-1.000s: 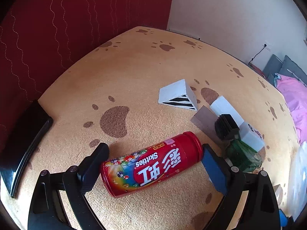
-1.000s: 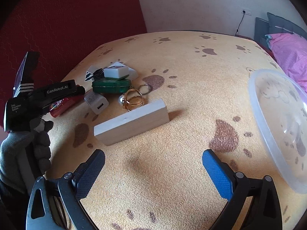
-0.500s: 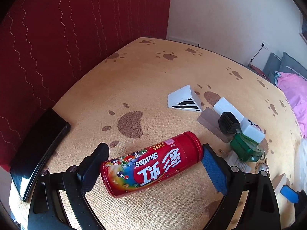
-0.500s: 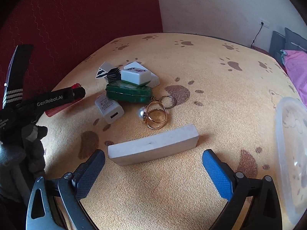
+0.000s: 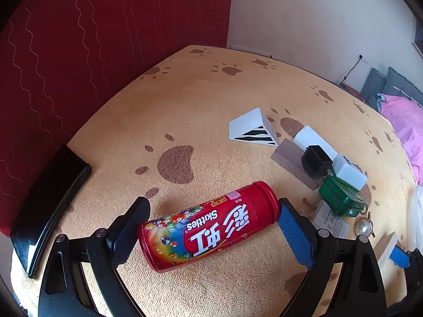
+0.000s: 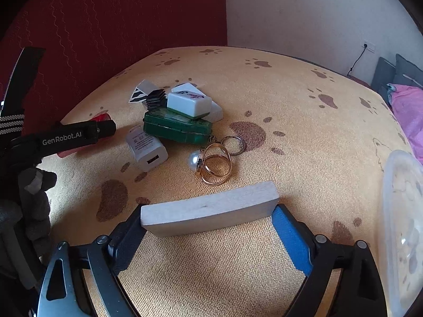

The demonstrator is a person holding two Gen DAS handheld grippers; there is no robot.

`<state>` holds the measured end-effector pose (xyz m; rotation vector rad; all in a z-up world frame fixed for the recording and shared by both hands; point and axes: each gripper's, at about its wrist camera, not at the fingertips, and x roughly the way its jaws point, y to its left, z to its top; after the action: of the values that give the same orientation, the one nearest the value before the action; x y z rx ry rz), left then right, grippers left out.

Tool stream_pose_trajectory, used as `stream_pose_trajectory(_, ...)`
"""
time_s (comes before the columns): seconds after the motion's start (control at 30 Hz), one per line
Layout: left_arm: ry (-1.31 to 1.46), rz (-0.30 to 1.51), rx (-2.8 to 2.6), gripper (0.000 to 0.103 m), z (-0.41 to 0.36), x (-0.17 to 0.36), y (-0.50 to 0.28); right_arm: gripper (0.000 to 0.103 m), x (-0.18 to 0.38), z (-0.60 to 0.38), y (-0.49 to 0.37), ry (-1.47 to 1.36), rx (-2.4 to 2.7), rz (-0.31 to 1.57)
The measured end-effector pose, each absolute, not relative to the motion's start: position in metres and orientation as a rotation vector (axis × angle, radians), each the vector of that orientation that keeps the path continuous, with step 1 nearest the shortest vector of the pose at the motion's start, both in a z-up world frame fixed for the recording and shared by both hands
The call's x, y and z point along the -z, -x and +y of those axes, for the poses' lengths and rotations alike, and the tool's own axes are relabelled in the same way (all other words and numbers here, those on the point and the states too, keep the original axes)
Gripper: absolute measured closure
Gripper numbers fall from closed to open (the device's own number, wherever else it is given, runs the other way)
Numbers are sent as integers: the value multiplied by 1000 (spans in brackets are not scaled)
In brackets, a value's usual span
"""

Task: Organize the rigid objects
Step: 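Carry the wooden block into the clear bowl and release it with the right gripper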

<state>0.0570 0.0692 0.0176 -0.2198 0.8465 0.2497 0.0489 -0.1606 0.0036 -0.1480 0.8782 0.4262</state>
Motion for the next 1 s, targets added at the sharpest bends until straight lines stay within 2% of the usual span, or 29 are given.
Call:
stream_pose_trajectory(0.57, 185, 832, -215, 8, 48, -30, -47, 8, -35, -208, -21, -20, -403, 829)
stream_pose_trajectory(1.0, 131, 818, -150, 8, 8, -44, -39, 8, -66, -301, -6, -157, -189, 724)
